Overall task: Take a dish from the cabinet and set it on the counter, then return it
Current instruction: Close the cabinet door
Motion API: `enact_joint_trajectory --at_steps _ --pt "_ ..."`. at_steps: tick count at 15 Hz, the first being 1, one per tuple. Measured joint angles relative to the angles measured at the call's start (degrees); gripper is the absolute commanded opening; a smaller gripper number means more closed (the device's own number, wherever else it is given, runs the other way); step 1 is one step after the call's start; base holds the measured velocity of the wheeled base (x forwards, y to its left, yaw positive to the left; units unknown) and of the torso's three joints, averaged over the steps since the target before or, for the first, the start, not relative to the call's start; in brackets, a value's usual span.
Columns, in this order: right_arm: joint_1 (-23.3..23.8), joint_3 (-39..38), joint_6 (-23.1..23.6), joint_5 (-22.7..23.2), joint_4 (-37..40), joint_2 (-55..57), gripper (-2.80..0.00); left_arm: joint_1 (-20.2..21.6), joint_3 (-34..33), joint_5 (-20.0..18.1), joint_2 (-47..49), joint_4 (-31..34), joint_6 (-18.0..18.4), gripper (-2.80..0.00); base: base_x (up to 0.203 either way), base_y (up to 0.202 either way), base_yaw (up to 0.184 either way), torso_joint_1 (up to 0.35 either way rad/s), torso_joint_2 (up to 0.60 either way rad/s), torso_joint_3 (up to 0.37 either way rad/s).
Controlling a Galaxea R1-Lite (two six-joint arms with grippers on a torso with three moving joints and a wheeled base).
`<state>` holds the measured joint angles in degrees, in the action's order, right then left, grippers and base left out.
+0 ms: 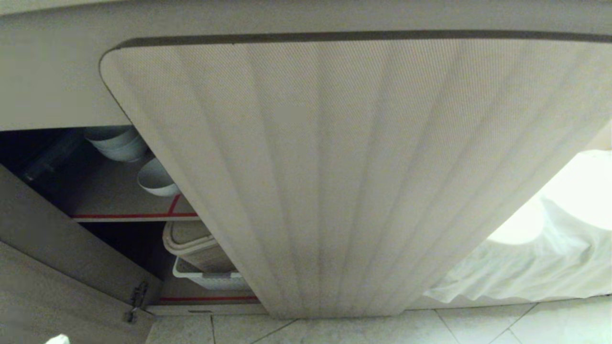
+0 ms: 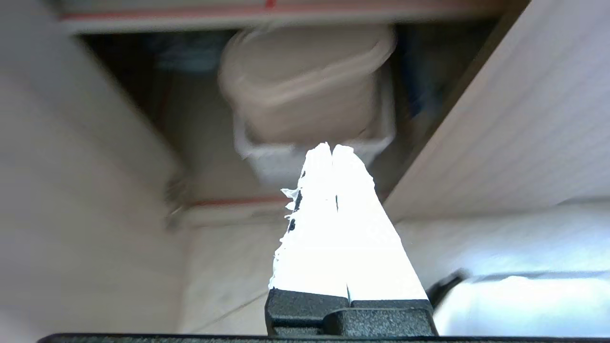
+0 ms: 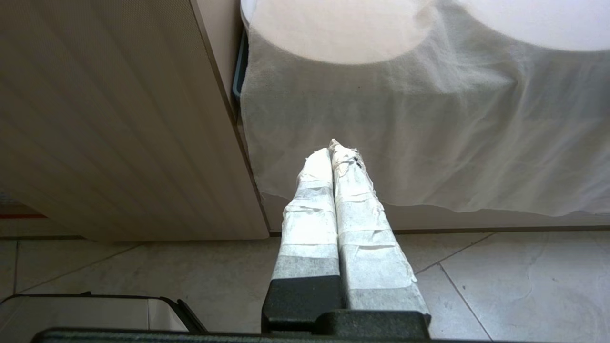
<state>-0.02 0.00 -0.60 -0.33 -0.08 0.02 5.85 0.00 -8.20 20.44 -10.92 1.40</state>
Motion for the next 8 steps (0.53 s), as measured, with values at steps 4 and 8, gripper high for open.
enact_joint_trajectory --at_steps 4,8 --pt "0.0 0.0 0.0 0.0 0.0 0.0 -2.8 -1.0 0.0 7.2 -4.0 3.8 1.3 -2.8 0.0 0.0 0.0 0.0 0.0 0.0" --pt "0.0 0.0 0.0 0.0 0.0 0.0 -2.8 -4.7 0.0 9.8 -8.6 8.2 1.2 -2.8 0.0 0.0 0.0 0.0 0.0 0.0"
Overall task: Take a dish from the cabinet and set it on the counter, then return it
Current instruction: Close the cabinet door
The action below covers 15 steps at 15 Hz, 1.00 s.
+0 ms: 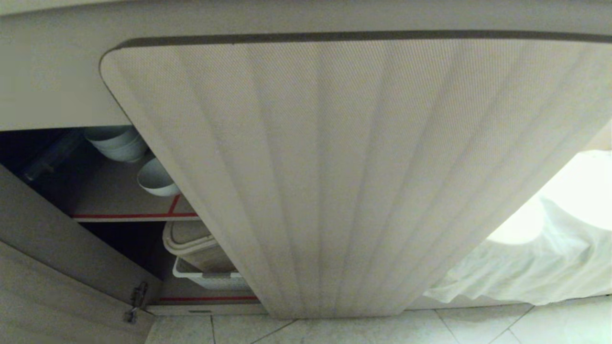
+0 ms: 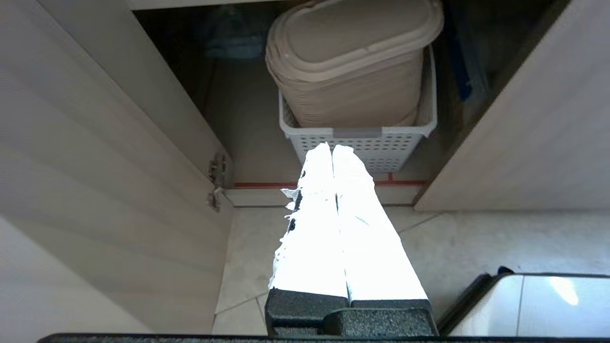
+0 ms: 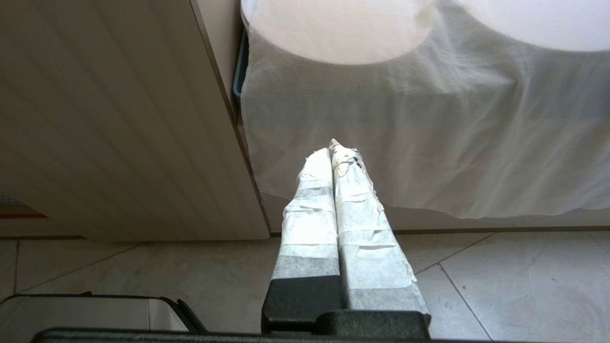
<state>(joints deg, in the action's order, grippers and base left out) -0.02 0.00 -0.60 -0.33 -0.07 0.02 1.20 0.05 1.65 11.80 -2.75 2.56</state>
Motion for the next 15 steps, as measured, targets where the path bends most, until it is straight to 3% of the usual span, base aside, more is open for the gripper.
enact_joint_trajectory --at_steps 6,15 --pt "0.0 0.0 0.0 0.0 0.0 0.0 -2.8 -1.0 0.0 -2.4 -10.1 2.6 1.5 -2.8 0.0 0.0 0.0 0.0 0.0 0.0" --pt "0.0 0.0 0.0 0.0 0.0 0.0 -2.8 -1.0 0.0 -2.4 -11.8 2.7 1.4 -2.8 0.0 0.0 0.0 0.0 0.0 0.0"
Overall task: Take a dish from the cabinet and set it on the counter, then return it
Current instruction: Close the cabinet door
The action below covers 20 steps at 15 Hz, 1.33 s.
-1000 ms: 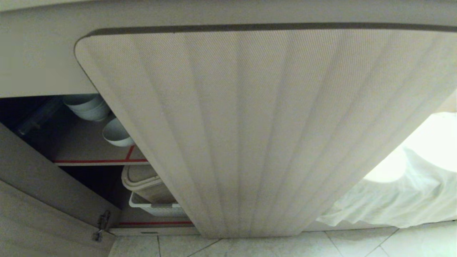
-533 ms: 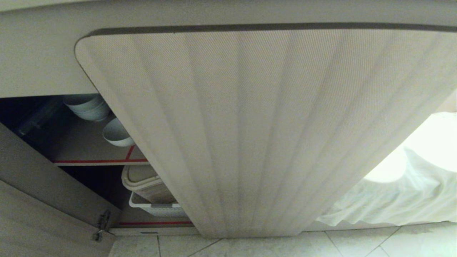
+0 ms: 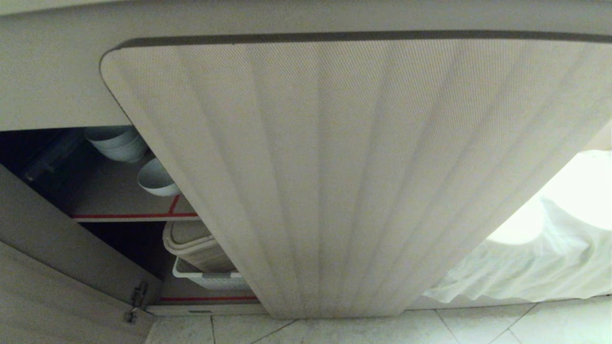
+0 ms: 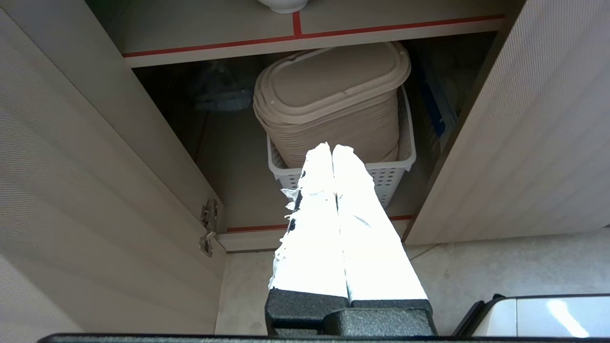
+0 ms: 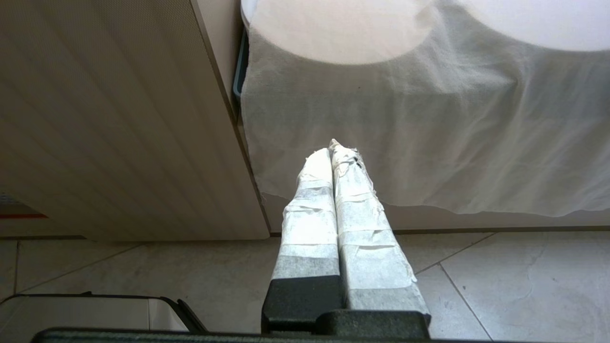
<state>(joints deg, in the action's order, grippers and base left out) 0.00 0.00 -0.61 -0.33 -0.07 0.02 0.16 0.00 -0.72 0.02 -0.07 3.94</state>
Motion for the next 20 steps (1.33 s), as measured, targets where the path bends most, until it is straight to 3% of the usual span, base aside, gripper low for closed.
enact_joint_trajectory --at_steps 12,20 --pt "0.0 0.0 0.0 0.0 0.0 0.0 -2.8 0.0 0.0 0.1 0.0 -0.1 -0.7 -2.8 0.0 0.0 0.0 0.0 0.0 0.0" --pt "0.0 0.0 0.0 0.0 0.0 0.0 -2.8 0.0 0.0 0.1 0.0 0.0 -2.4 -2.8 -0.182 0.0 0.0 0.0 0.0 0.003"
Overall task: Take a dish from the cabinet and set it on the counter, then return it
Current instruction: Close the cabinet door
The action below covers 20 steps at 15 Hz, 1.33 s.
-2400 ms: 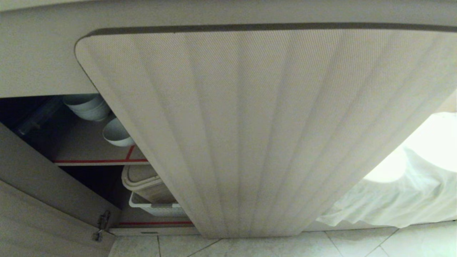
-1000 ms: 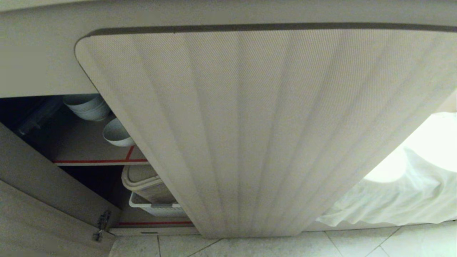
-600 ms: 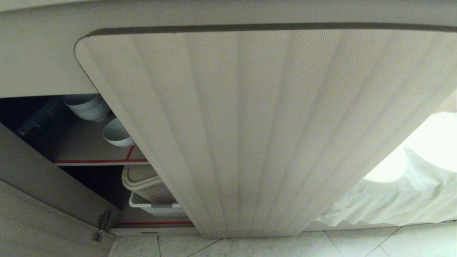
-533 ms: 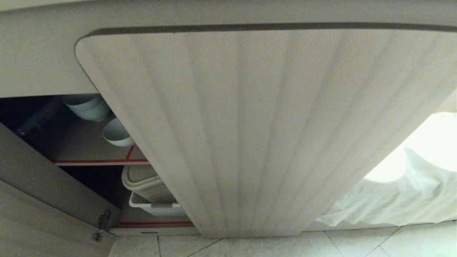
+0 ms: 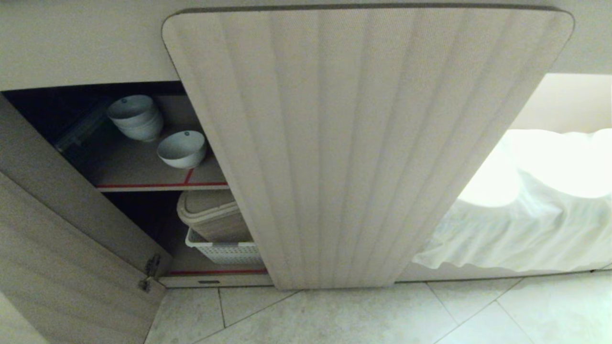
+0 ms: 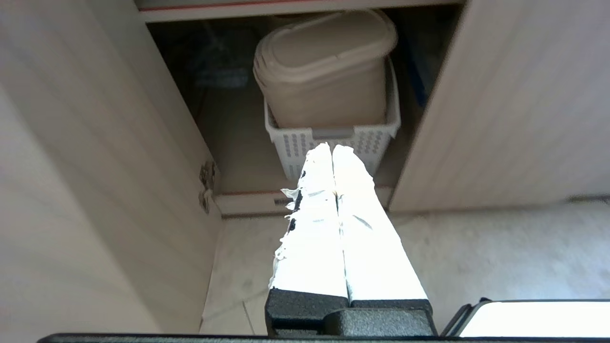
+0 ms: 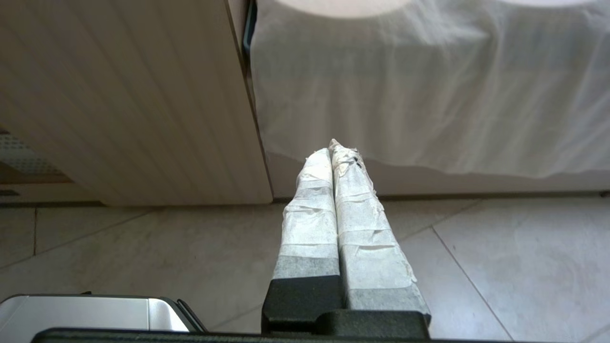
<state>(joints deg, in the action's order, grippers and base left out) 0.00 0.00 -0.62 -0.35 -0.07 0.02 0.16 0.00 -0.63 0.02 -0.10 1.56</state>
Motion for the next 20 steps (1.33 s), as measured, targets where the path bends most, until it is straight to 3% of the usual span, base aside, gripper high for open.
enact_joint_trajectory --at_steps 17,20 --pt "0.0 0.0 0.0 0.0 0.0 0.0 -2.8 0.0 0.0 0.0 0.0 0.0 -0.1 -2.8 -0.193 0.0 0.001 0.001 0.0 0.003" --pt "0.0 0.0 0.0 0.0 0.0 0.0 -2.8 0.0 0.0 0.0 0.0 0.1 -0.1 -2.8 -0.042 0.0 0.0 0.0 0.0 0.0"
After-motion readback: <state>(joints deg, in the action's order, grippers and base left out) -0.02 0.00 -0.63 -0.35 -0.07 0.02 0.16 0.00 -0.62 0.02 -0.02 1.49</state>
